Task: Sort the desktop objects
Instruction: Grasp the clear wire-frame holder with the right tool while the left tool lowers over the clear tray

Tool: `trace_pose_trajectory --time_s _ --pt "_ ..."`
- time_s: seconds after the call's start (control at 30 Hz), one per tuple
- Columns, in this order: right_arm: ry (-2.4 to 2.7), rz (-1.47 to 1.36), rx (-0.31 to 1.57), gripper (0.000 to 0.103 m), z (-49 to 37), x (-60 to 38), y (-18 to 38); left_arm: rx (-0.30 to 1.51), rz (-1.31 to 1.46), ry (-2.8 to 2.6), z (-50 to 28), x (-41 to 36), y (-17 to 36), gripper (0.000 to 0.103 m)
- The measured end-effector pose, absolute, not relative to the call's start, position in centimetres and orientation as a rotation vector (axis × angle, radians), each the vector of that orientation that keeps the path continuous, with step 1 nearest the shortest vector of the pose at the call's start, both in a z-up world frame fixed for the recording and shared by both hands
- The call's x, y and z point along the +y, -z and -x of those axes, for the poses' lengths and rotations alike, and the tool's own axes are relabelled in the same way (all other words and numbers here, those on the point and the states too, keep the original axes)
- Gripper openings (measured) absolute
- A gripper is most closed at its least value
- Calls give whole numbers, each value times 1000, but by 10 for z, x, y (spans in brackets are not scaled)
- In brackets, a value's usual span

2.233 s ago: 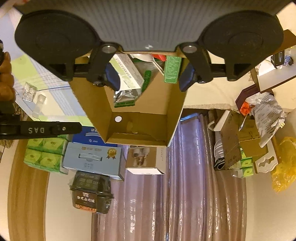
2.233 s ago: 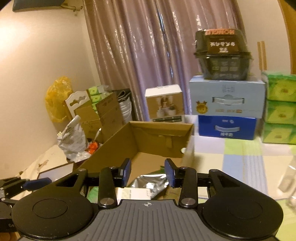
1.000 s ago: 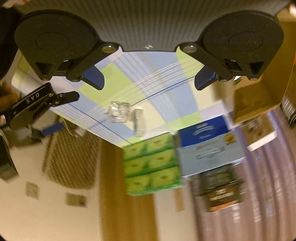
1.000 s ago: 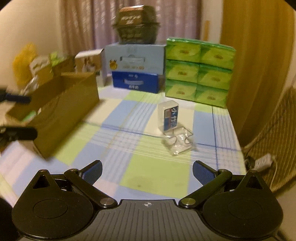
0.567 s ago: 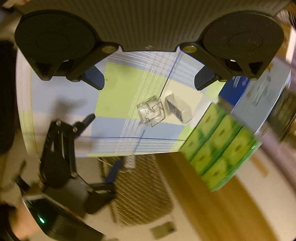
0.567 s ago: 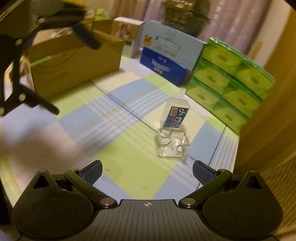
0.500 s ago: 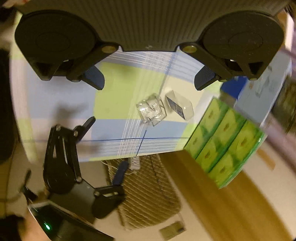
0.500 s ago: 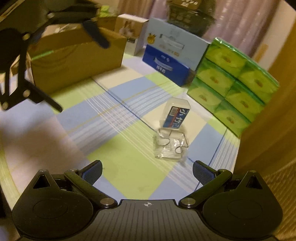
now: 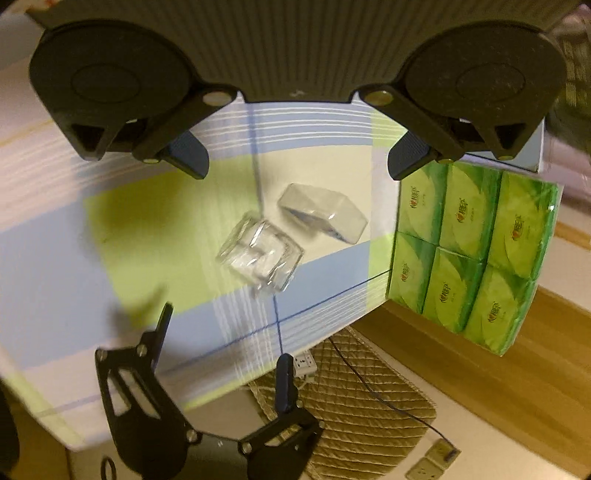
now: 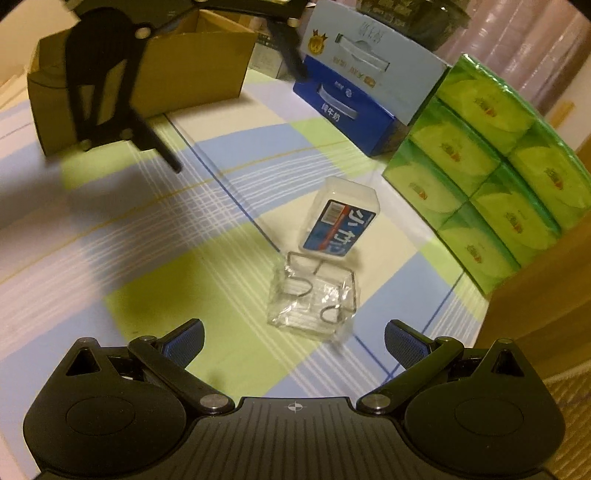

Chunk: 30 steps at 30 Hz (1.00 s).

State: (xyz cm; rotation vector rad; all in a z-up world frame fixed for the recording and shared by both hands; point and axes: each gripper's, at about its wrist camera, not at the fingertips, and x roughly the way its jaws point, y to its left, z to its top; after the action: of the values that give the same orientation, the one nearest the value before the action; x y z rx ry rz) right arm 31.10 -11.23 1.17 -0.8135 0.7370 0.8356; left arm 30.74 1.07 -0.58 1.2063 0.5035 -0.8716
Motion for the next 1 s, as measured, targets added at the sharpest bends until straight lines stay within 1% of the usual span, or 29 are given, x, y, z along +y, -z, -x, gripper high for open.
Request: trace_pose_trajectory --time_s 0.1,0.33,0.67,0.87,0.93,1.0 --pt "-833 810 748 101 -327 -109 -4 467 -1243 905 -324 12 14 101" --pt "-837 730 784 101 -359 -103 7 447 -1300 983 -353 3 32 101" --pt "-847 672 804 101 -381 -100 23 412 -1331 1058 -383 -16 51 99" --pt "-845 625 827 101 -390 -98 30 440 -1294 1079 -402 -26 57 94" --pt "-847 622 834 101 -391 -95 34 465 -1291 1086 -405 -27 60 91" --pt "-854 606 841 101 -392 -93 35 498 -1275 1086 -409 -27 62 85"
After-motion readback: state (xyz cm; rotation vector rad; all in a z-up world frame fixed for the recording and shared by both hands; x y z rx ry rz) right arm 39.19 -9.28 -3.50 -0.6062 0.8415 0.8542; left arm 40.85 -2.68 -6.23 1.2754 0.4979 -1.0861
